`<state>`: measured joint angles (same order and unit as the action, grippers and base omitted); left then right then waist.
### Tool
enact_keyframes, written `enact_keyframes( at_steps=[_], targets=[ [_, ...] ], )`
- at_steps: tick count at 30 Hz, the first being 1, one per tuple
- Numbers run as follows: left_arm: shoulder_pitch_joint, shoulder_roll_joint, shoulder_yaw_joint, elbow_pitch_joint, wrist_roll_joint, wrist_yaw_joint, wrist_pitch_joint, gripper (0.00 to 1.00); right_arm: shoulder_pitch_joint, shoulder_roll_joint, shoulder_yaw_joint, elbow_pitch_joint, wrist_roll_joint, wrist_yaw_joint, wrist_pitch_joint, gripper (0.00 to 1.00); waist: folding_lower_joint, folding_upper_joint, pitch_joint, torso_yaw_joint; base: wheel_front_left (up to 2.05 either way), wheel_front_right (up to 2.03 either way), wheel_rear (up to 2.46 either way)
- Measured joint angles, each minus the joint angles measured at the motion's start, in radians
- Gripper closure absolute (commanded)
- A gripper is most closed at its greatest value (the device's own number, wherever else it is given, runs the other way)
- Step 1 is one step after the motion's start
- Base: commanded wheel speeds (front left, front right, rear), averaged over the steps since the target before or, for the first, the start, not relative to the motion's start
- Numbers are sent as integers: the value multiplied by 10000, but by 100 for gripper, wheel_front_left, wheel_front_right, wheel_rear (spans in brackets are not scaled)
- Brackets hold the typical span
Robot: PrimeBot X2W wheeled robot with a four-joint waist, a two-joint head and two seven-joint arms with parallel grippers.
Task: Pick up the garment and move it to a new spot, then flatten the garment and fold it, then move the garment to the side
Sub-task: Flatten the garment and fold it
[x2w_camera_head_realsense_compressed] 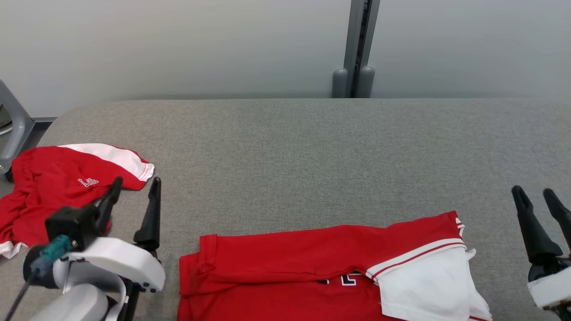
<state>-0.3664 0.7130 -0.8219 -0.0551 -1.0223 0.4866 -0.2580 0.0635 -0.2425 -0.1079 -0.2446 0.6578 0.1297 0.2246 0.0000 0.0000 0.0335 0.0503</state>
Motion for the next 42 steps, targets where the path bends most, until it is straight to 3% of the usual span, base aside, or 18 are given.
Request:
enact_keyframes(
  at_steps=[3,7,17,22,29,34,42],
  targets=[
    [723,-644,966,-240,846,163,-31,0,300,337,-163,339,-366,0,-1166,0,0,0,10,-16,0,0,0],
    [1919,-1735,2056,-443,2000,-6,-35,0,743,913,-623,848,-531,-2,-2378,0,0,0,-13,25,0,0,0],
    [3323,-3028,3804,205,3789,-1726,-52,0,910,428,341,2370,-878,-2,-2884,0,0,0,-65,50,0,0,0],
    [3367,-3513,4084,428,4305,-2431,-52,0,524,282,848,3446,-579,0,-2305,0,0,0,-11,169,0,0,0],
    [3117,-3866,4255,903,4684,-3064,-52,0,-447,100,1034,5522,-44,0,-995,0,0,0,157,423,0,0,0],
    [3005,-3990,4293,1154,4777,-3260,-52,0,-735,364,874,6585,433,0,-136,0,0,0,184,748,0,0,0],
    [2966,-4084,4318,1383,4846,-3442,-52,0,-957,518,920,7135,1183,0,387,0,0,0,180,1076,0,0,0]
  ],
)
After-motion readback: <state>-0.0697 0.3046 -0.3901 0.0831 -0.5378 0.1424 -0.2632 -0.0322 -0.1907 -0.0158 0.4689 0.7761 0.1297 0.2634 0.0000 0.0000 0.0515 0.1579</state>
